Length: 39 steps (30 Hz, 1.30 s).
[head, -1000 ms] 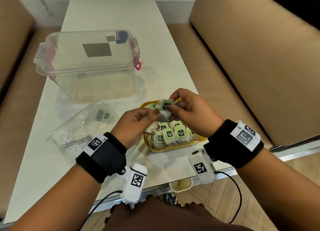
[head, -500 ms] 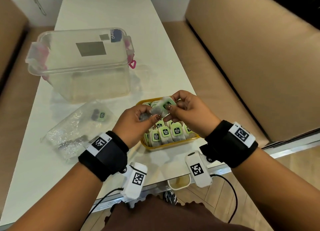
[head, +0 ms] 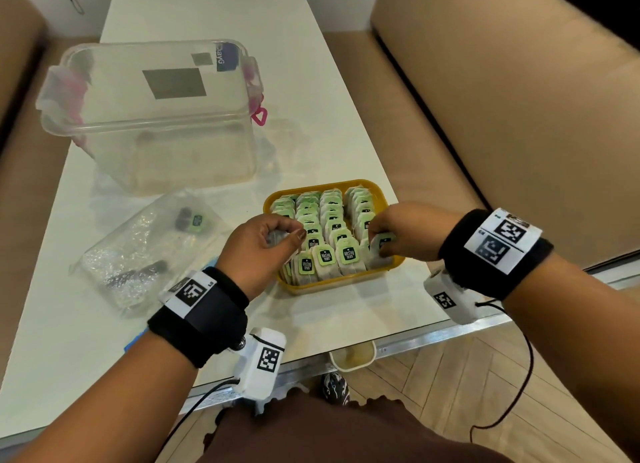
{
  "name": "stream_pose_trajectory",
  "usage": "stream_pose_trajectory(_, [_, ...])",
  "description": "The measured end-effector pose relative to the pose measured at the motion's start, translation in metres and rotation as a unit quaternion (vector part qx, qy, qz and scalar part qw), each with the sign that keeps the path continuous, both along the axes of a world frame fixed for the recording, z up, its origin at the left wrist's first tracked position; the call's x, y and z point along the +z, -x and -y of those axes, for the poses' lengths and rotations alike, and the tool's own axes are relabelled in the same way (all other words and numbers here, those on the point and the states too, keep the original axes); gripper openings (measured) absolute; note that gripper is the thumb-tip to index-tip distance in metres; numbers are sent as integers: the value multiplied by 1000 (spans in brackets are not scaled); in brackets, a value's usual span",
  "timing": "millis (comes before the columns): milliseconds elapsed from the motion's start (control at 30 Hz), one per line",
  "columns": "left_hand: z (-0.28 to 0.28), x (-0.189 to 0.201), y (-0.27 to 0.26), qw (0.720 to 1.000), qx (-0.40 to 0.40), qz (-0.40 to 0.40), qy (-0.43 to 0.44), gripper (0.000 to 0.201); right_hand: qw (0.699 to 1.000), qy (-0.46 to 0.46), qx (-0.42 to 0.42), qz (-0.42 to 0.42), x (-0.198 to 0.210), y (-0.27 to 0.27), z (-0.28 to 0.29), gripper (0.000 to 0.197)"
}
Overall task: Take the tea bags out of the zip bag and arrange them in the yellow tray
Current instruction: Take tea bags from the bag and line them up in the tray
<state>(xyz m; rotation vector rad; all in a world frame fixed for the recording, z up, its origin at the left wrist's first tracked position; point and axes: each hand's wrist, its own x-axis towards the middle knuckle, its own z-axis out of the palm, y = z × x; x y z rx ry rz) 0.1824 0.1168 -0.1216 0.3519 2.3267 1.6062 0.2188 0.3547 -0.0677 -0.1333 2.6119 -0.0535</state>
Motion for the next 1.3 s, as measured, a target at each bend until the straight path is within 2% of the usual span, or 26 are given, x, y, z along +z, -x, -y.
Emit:
stream_pose_trajectory(300, [1,-2,0,1000,9,-5,7,8,996,-74,55,12,-17,1,7,31])
stream_pose_trajectory(400, [1,-2,0,1000,9,-6,10,8,993,-96,71,7,-21,2,9,26])
stream_pose_trajectory(533, [0,0,-1,1000,8,-7,15,7,989,-131,71,-17,-23,4,12,7])
stream_pose_trajectory(633, [1,0,0,1000,6,-9,15,8,985,-155,68,-29,-22,6,14,13])
stream_pose_trajectory(833, [1,0,1,1000,1,-8,14,7,985,-155,71,-8,-22,10,12,5])
stream_pose_trajectory(967, [1,0,2,1000,-6,-11,23,10,988,-141,57,-3,-24,12,10,19])
stream_pose_trajectory(1133, [3,-2,2,999,-4,29,-22,33,996,-78,8,-30,-16,15,8,24])
stream_pose_trajectory(1300, [3,2,2,997,-13,46,-57,40,995,-99,0,-18,-17,14,11,26])
